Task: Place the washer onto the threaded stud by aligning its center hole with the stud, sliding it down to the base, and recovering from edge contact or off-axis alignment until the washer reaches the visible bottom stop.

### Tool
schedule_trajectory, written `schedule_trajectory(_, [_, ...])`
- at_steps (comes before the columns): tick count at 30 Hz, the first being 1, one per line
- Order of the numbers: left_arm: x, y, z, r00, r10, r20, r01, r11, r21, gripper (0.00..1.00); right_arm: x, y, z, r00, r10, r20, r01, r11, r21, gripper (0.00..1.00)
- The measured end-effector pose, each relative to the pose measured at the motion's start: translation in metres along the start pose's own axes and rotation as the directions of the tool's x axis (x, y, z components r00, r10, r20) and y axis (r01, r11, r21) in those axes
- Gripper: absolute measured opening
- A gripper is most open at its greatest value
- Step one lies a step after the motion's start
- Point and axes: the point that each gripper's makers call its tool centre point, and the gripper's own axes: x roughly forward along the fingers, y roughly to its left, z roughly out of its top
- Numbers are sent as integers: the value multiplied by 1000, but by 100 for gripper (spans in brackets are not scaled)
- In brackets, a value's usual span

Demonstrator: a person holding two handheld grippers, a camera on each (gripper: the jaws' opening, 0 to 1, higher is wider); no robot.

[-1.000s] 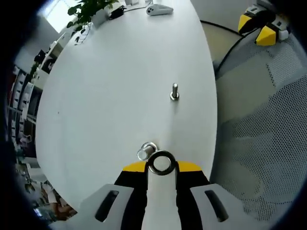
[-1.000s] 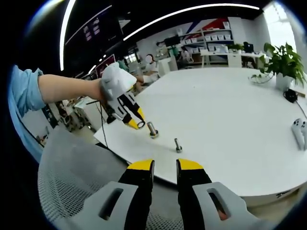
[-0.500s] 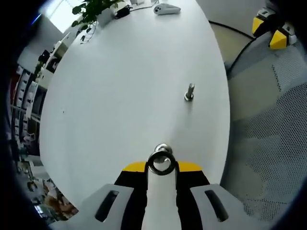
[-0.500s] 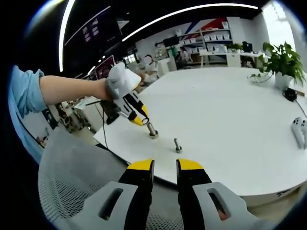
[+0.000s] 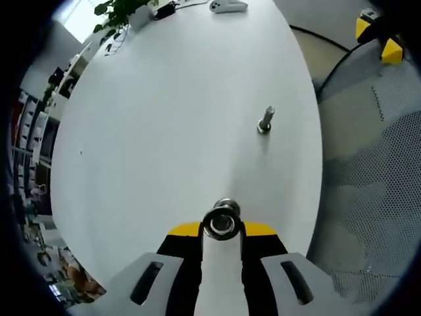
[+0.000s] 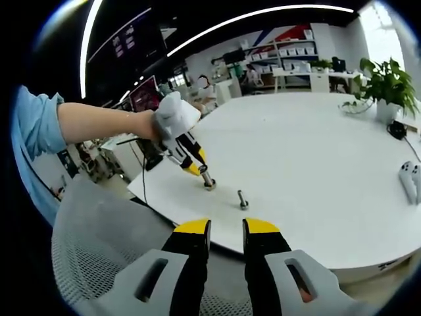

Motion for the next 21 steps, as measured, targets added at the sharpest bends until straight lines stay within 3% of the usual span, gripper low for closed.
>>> schedule_trajectory(21, [35,-5,-4,998,-43,-45,43,999,2,19,1,0,-1,1000,1,-10,-1,1000,-5,21])
